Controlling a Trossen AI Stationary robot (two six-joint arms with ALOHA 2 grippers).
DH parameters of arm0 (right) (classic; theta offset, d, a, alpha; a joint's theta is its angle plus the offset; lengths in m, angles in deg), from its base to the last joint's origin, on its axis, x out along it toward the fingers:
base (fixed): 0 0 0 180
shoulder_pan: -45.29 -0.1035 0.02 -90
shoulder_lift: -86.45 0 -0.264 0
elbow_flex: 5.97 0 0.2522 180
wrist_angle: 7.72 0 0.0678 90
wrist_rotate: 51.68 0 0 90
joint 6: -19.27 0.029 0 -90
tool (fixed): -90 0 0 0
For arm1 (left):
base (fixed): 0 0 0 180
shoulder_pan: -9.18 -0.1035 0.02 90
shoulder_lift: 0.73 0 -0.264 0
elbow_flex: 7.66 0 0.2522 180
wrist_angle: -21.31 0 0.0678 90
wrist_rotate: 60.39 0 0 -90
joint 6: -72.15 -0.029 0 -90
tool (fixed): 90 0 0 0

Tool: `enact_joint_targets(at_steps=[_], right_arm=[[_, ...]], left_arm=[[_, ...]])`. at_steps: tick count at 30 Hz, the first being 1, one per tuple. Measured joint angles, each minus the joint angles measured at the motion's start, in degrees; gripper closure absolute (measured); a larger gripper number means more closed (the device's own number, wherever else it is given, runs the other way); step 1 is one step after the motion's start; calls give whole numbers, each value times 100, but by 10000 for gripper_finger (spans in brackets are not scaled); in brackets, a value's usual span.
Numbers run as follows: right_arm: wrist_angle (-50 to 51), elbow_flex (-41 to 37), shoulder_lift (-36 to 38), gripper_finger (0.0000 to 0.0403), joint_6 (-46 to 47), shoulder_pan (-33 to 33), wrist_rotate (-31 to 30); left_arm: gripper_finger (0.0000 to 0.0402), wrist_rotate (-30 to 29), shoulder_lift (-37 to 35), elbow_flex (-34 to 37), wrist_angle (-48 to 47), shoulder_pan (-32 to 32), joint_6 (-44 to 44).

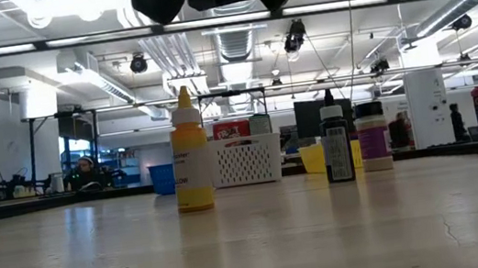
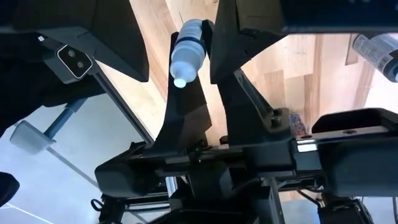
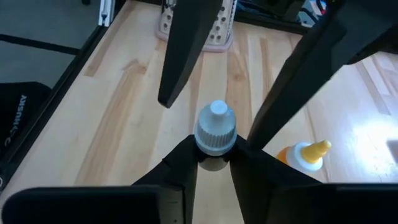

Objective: Pick & Place Kitchen Items
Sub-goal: Put the small black food coloring bottle into the blue bin

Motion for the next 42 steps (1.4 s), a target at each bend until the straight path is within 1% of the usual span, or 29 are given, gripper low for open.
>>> enact_joint_targets(at_steps=[3, 6, 9, 13, 16, 18, 22, 27, 32, 38, 42], right_arm=[[8, 0, 0, 314, 49, 36, 2], [9, 0, 0, 313, 54, 50, 2], [11, 0, 0, 322, 48, 59, 7], [4, 0, 0, 329, 45, 63, 9], [4, 0, 0, 326, 48, 80, 12], [4, 0, 0, 318, 46, 102, 16], [9, 0, 0, 310, 63, 155, 19], [16, 0, 0, 322, 63, 160, 17], [46, 0, 0, 325, 68, 156, 17], [43, 4, 0, 306, 49, 153, 8], [127, 4, 0, 313, 44, 156, 22]], left_arm=[[225, 11, 0, -214, -429, 0, 34], [225, 8, 4, -596, -1246, -1, 94], [225, -56, 13, -1080, -2112, -4, 133], [225, -316, 11, -1577, -2815, -4, 203], [225, -514, 89, -1890, -3374, -24, 314], [225, -643, 233, -2093, -3780, -26, 431], [225, -682, 691, -2574, -4414, -26, 481], [225, -709, 1278, -3338, -5270, -24, 486], [225, -794, 1567, -3806, -5520, -25, 427], [225, -795, 1528, -3874, -5550, -26, 433], [225, -828, 1506, -3896, -5499, -28, 430]])
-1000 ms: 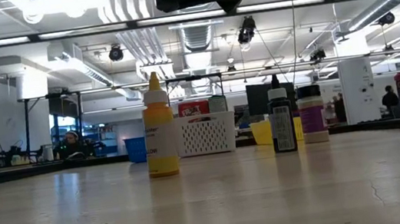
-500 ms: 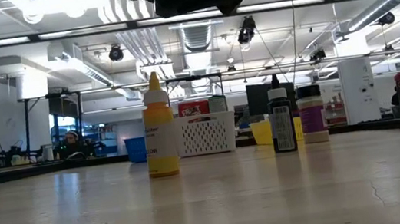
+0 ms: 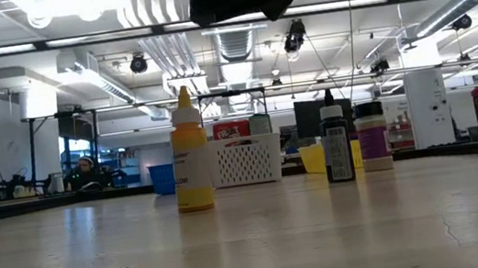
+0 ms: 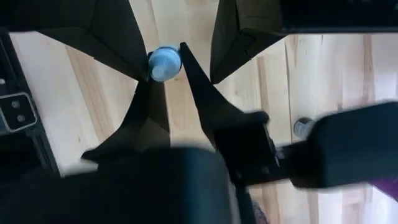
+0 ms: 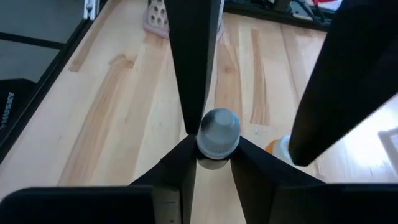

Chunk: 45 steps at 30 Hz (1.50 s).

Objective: Pick & Place Kitchen Items
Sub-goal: Put the small black food coloring bottle into the blue bin

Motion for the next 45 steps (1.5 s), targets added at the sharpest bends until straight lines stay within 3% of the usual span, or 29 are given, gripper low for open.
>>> enact_joint_targets(at_steps=[6, 15, 24, 33, 38, 45], right_arm=[[15, -2, -4, 329, 2, 0, 1], [9, -2, -4, 306, 20, 0, 0], [6, -2, -4, 329, -18, 0, -2], [10, -8, -4, 303, -3, 0, -4], [9, -9, -7, 320, -14, 0, -4], [-8, -9, -7, 323, -18, -2, -6]], left_arm=[[225, 25, -2, 9, -5, 2, -4], [225, 248, -2, 37, -33, 9, 49], [225, 345, -2, 42, -33, 26, 57], [225, 348, 0, 219, 231, 28, 114], [225, 353, 0, 226, 279, 28, 132], [262, 353, 2, 229, 406, 31, 193]])
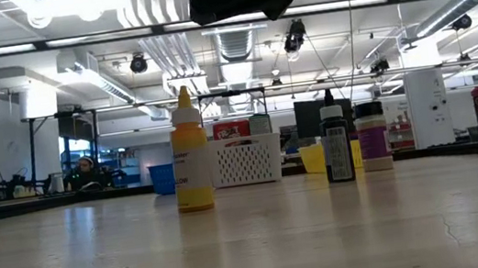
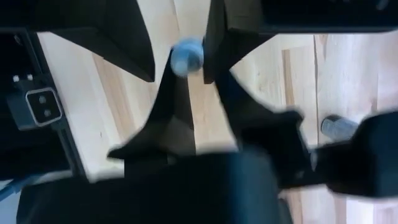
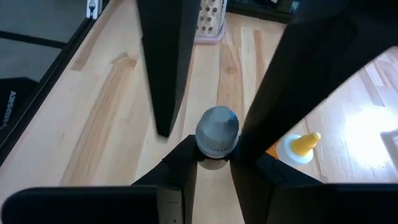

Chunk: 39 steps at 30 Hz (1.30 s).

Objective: Pick & Place Kitchen Items
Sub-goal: Put the small black food coloring bottle into the blue bin

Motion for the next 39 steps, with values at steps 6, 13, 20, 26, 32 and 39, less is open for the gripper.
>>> enact_joint_targets(at_steps=[6, 13, 20, 26, 32, 39], right_arm=[[-22, 0, 0, 305, 4, 6, -14], [-12, 0, 0, 329, 1, 6, -1], [-9, 0, 0, 311, 0, 5, 2], [6, 2, 0, 287, -2, 2, -14], [81, 2, 2, 264, 76, 3, -16], [702, -174, 7, 247, 658, 24, -21]], left_arm=[[314, -19, 2, 0, -3, -4, 79], [332, 67, 2, 0, -91, -4, 143], [329, 93, 2, 0, -118, -4, 146], [329, 170, -35, -58, -600, 7, 146], [329, -421, -337, -54, -1046, 3, 156], [328, -1839, -1137, 289, -1309, -60, 301]])
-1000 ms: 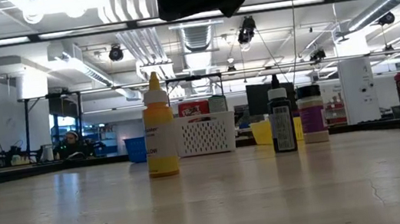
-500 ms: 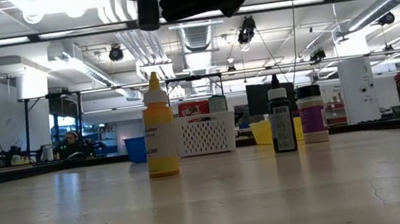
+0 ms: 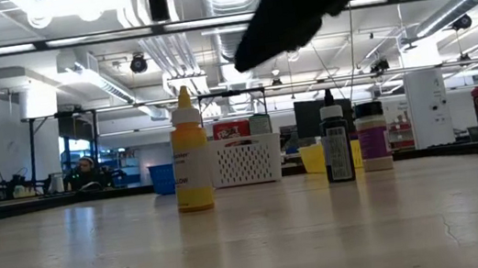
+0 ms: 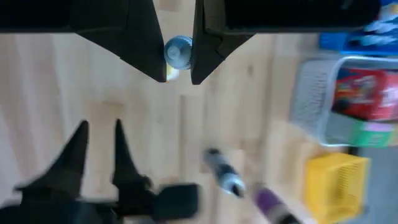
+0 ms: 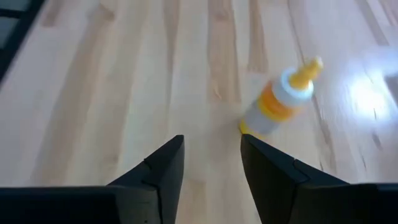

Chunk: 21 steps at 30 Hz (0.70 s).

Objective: Pick & Place Kitchen Items
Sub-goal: Put the small black food coloring bottle into the blue bin

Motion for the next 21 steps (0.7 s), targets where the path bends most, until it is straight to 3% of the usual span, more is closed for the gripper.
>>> enact_joint_targets(at_steps=[8, 15, 21], right_arm=[[-73, -464, 403, 276, 77, 74, -124], [-444, -1356, 1608, 318, 126, 70, -144], [-902, -2307, 2667, 343, 173, 51, -133]], left_arm=[[330, -275, -1336, 1405, 1448, -796, -479], [329, -272, -2428, 2931, 2754, -1709, -679], [330, -259, -2780, 3632, 3385, -2735, -930]])
